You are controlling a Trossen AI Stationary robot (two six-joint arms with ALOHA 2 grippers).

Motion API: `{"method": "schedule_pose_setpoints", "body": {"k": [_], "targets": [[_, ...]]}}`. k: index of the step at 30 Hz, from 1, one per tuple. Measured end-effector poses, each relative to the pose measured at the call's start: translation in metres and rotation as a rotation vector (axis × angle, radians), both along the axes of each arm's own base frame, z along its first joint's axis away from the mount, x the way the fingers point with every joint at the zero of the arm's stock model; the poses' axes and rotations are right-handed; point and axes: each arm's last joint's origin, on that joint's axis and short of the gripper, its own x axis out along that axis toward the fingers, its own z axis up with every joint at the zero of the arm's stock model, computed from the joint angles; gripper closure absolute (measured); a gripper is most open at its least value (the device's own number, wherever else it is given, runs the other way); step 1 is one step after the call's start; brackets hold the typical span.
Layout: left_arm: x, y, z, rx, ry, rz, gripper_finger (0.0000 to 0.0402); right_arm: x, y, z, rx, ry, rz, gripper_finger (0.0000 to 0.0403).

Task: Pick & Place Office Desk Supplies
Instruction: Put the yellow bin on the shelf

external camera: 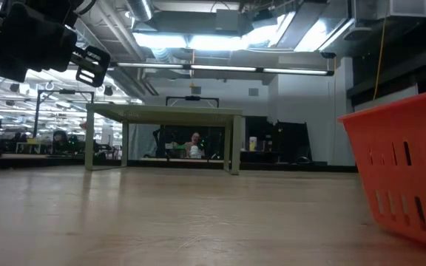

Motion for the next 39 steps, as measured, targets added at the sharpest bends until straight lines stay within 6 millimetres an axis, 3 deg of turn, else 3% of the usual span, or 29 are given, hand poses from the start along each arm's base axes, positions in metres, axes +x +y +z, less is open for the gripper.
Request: {"method": "schedule_pose_setpoints", "body": {"k": [14,25,32,39], "targets": [[0.0,0.0,0.004,-0.021,-0.025,0.008,0.0398,0.007,-0.017,0.002,-0.183,-0.09,0.047,0.0356],[0.001,0.001,0.004,-0.025,-0.018,0.028,0.0398,0.042,-0.06,0.002,-0.245,-0.137,0.112,0.0366],[0.001,0.001,0.004,-0.023,-0.019,0.03,0.0398,0.052,-0.075,0.003,-0.259,-0.136,0.143,0.0385],[0.001,0.001,0.004,-0.022,-0.02,0.032,0.0398,0.052,-0.078,0.031,-0.345,-0.264,0.138,0.0392]]}}
